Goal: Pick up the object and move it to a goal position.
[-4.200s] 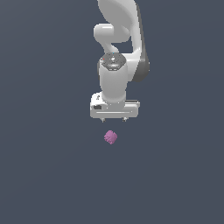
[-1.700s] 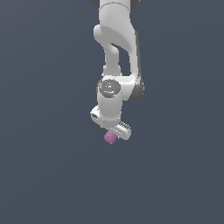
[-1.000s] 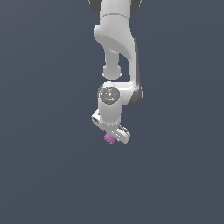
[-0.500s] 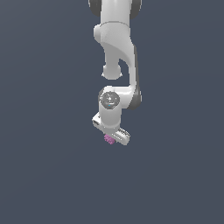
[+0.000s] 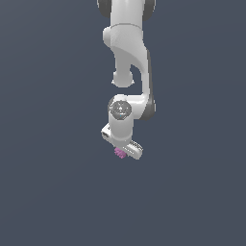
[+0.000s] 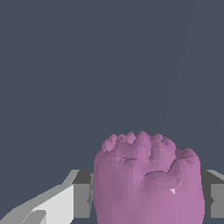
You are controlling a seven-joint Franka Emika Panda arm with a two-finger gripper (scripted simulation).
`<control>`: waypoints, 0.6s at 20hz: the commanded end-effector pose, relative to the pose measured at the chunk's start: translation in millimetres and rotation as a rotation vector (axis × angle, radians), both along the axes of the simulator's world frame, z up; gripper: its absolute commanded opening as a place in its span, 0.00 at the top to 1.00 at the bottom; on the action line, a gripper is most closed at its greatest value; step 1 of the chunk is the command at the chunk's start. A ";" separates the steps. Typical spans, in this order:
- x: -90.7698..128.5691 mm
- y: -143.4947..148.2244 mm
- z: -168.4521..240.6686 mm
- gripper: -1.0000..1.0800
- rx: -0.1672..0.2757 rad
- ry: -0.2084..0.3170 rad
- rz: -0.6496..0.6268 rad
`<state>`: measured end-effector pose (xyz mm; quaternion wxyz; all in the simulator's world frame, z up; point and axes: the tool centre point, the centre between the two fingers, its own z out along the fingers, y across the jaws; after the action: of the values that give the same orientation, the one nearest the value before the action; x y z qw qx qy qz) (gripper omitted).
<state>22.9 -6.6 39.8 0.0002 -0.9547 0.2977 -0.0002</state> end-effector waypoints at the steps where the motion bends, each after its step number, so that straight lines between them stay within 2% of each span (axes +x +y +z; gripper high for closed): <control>1: -0.5 0.8 1.7 1.00 0.000 0.000 0.000; 12: -14.1 22.6 45.9 1.00 0.000 0.000 0.000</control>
<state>11.3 11.2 76.2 -0.0001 -0.9546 0.2979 0.0003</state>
